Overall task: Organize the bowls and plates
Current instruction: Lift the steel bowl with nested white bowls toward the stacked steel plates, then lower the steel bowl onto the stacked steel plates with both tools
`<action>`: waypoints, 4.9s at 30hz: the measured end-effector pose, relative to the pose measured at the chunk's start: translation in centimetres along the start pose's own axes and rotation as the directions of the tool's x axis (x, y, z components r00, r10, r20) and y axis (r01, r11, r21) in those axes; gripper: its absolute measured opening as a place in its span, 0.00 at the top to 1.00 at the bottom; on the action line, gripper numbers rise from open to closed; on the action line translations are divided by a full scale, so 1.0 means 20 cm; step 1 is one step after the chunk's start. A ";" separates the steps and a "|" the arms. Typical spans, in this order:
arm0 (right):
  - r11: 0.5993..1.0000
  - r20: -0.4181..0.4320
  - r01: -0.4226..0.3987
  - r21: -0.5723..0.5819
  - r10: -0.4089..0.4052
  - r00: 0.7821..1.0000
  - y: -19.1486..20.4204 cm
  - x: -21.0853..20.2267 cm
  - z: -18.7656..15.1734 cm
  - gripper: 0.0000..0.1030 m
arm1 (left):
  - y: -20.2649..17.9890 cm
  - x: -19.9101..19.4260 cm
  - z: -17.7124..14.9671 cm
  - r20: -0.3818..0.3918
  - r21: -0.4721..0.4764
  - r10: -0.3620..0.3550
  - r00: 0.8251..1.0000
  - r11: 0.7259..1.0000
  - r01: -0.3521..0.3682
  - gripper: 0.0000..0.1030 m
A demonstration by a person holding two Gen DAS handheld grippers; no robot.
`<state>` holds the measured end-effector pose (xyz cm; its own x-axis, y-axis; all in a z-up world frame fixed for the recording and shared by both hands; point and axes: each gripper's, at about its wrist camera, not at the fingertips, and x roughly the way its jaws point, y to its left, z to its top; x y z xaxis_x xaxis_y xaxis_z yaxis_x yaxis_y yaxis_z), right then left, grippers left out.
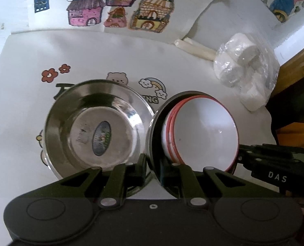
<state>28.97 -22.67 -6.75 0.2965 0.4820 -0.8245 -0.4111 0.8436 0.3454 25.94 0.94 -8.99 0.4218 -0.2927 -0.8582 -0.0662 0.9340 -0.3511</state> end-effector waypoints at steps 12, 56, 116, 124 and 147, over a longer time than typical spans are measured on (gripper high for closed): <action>1.000 0.001 -0.016 -0.018 0.016 1.000 0.14 0.09 0.05 0.86 | 0.17 -0.07 0.02 0.019 -0.029 0.016 1.000 0.999 -0.015 0.90; 1.000 -0.014 -0.026 0.008 0.027 1.000 0.35 0.34 0.17 0.86 | 0.46 -0.01 0.14 -0.005 -0.024 0.057 0.998 0.998 -0.057 0.90; 0.997 -0.049 -0.034 0.073 0.038 0.998 0.31 0.43 0.12 0.86 | 0.47 0.04 0.14 -0.037 0.006 0.093 0.995 0.996 -0.093 0.90; 0.997 -0.051 -0.034 0.076 0.038 0.998 0.30 0.42 0.10 0.86 | 0.46 0.04 0.11 -0.037 0.008 0.095 0.995 0.995 -0.095 0.90; 0.996 -0.042 -0.022 0.089 0.026 0.999 0.31 0.41 0.07 0.84 | 0.46 0.03 0.11 -0.032 0.007 0.114 0.993 0.993 -0.114 0.90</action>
<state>30.09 -13.14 -10.76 0.2494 0.4932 -0.8334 -0.3395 0.8505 0.4017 27.53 9.73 -11.98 0.3822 -0.1910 -0.9041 -0.1070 0.9627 -0.2486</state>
